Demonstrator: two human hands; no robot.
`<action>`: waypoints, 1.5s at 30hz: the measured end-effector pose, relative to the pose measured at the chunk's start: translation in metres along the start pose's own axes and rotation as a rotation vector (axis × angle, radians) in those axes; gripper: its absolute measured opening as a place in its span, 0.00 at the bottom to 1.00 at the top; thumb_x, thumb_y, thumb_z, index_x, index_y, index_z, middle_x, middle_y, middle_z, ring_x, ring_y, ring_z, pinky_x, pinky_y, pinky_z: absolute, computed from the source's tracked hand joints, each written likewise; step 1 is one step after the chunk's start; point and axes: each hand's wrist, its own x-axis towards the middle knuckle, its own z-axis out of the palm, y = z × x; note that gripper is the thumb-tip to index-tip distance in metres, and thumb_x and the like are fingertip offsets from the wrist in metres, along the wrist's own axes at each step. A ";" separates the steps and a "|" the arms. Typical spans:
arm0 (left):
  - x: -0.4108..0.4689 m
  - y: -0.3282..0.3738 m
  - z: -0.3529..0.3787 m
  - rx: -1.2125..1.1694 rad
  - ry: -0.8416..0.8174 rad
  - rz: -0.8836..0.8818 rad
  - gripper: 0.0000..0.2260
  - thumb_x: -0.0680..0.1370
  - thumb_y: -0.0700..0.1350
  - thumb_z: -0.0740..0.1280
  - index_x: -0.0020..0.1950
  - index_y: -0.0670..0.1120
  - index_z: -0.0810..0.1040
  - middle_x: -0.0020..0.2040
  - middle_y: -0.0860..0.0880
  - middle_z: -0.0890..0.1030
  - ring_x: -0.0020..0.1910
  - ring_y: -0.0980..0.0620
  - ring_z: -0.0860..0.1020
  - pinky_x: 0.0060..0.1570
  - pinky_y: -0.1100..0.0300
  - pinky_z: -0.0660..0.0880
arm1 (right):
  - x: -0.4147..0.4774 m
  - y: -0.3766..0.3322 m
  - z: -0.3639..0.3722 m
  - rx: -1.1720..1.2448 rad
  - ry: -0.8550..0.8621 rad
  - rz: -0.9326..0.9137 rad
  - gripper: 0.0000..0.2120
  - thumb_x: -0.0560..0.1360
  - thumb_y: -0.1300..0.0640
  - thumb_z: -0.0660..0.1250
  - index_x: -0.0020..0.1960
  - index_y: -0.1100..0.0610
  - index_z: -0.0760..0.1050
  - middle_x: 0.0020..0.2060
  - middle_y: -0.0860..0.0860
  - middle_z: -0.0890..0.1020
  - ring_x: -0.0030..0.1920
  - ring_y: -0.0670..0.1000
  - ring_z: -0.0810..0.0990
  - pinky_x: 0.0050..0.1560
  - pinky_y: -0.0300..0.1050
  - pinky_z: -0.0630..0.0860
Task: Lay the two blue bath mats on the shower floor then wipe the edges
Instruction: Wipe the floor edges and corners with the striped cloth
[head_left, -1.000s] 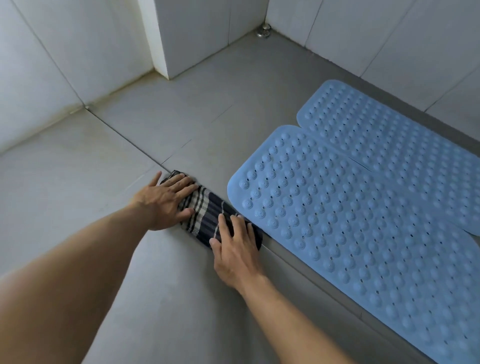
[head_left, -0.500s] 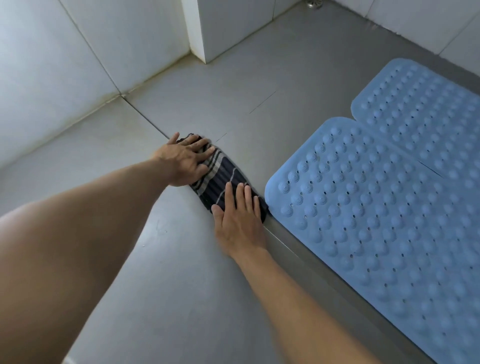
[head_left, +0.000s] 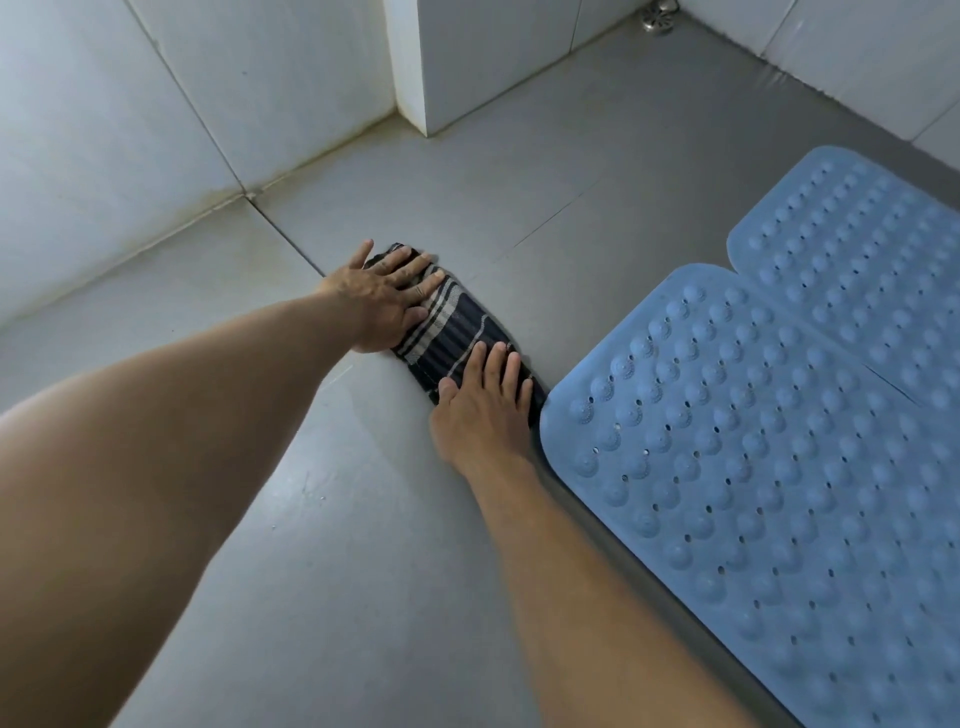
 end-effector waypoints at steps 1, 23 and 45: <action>0.004 0.002 -0.002 0.004 -0.005 -0.004 0.27 0.84 0.60 0.40 0.80 0.57 0.34 0.81 0.53 0.36 0.80 0.49 0.38 0.77 0.40 0.38 | 0.005 0.002 -0.005 0.004 -0.009 0.009 0.30 0.85 0.47 0.44 0.81 0.58 0.35 0.80 0.56 0.37 0.79 0.55 0.33 0.77 0.55 0.33; 0.091 0.048 -0.078 -0.039 -0.256 -0.170 0.29 0.85 0.57 0.46 0.80 0.52 0.32 0.81 0.50 0.33 0.80 0.47 0.36 0.75 0.34 0.38 | 0.091 0.054 -0.100 0.071 -0.218 0.046 0.37 0.82 0.56 0.54 0.80 0.57 0.31 0.79 0.53 0.32 0.78 0.56 0.30 0.78 0.57 0.35; 0.242 0.076 -0.127 -0.112 -0.128 -0.056 0.27 0.83 0.59 0.36 0.78 0.54 0.29 0.79 0.50 0.29 0.78 0.46 0.31 0.72 0.33 0.30 | 0.196 0.122 -0.182 0.119 -0.057 0.179 0.34 0.83 0.53 0.49 0.80 0.54 0.31 0.80 0.50 0.33 0.79 0.52 0.31 0.78 0.54 0.33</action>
